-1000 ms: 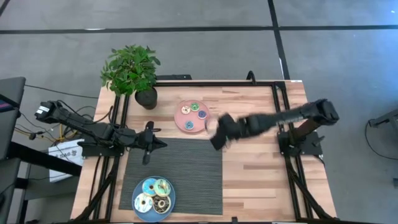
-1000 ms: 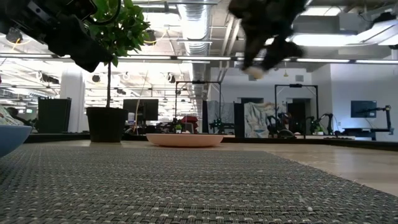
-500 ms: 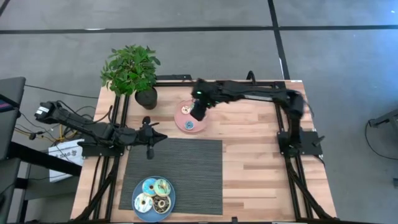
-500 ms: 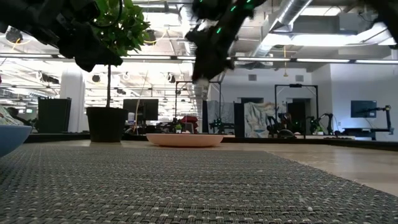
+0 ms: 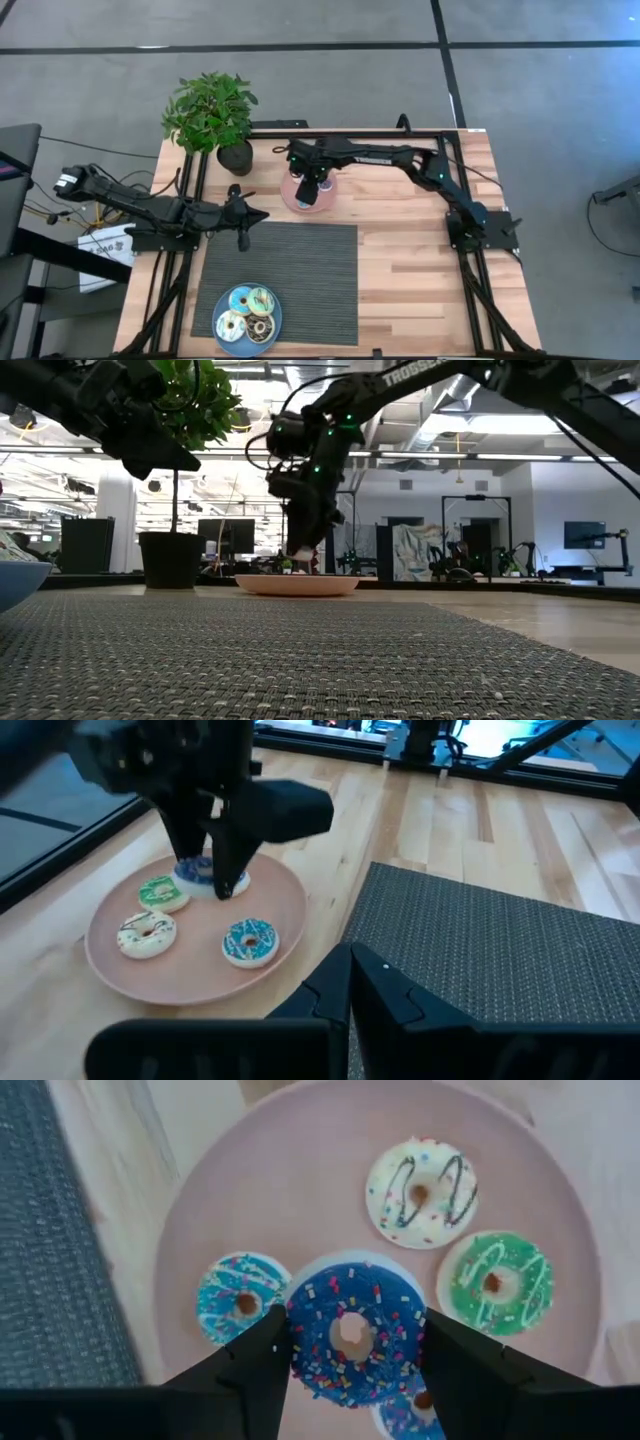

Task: Pick & Place donuts
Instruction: Put the small dark blue donut on the pink plate, then return to Home Position

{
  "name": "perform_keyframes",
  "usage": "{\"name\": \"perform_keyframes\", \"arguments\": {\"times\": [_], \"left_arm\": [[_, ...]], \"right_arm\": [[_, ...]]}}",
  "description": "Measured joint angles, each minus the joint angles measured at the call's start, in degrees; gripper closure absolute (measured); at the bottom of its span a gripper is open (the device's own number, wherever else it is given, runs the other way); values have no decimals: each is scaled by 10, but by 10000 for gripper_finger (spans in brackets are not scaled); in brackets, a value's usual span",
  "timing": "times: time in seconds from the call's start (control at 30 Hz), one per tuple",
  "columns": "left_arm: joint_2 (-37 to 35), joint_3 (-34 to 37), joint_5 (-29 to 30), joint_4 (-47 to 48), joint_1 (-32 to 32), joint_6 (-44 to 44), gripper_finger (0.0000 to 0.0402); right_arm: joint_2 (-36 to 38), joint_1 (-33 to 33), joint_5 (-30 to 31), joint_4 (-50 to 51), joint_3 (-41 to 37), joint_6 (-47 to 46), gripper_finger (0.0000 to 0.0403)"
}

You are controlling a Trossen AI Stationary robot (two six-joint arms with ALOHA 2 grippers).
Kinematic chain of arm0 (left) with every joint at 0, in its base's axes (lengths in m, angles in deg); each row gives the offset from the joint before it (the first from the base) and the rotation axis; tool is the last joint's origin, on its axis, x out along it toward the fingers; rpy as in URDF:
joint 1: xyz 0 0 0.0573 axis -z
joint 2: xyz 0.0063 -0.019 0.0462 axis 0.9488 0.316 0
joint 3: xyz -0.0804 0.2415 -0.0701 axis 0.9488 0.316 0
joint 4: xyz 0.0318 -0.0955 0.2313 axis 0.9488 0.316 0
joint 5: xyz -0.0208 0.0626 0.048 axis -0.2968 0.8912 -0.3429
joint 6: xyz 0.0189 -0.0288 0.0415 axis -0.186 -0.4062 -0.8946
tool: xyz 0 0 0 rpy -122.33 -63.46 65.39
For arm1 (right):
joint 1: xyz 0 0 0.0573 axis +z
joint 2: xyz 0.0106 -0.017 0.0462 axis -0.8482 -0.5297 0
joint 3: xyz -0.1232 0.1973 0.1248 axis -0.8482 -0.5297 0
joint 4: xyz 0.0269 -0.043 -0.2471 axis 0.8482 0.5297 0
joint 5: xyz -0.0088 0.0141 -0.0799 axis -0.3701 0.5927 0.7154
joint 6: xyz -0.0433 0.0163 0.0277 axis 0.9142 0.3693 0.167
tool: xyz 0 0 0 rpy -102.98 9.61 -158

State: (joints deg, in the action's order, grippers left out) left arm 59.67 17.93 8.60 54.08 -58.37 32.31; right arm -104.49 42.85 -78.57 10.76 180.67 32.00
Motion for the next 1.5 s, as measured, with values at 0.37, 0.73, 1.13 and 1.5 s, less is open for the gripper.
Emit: {"name": "perform_keyframes", "arguments": {"times": [0.37,0.73,1.13,1.5], "left_arm": [[0,0,0,6,-7,0,402],[0,0,-4,8,-7,9,402],[0,0,-5,8,-7,28,402],[0,0,-5,9,-7,32,402]], "right_arm": [[-17,0,-5,-7,3,5,188],[-17,-6,15,5,3,5,162],[5,-28,4,15,2,2,163],[115,-41,-12,18,3,-2,163]]}}
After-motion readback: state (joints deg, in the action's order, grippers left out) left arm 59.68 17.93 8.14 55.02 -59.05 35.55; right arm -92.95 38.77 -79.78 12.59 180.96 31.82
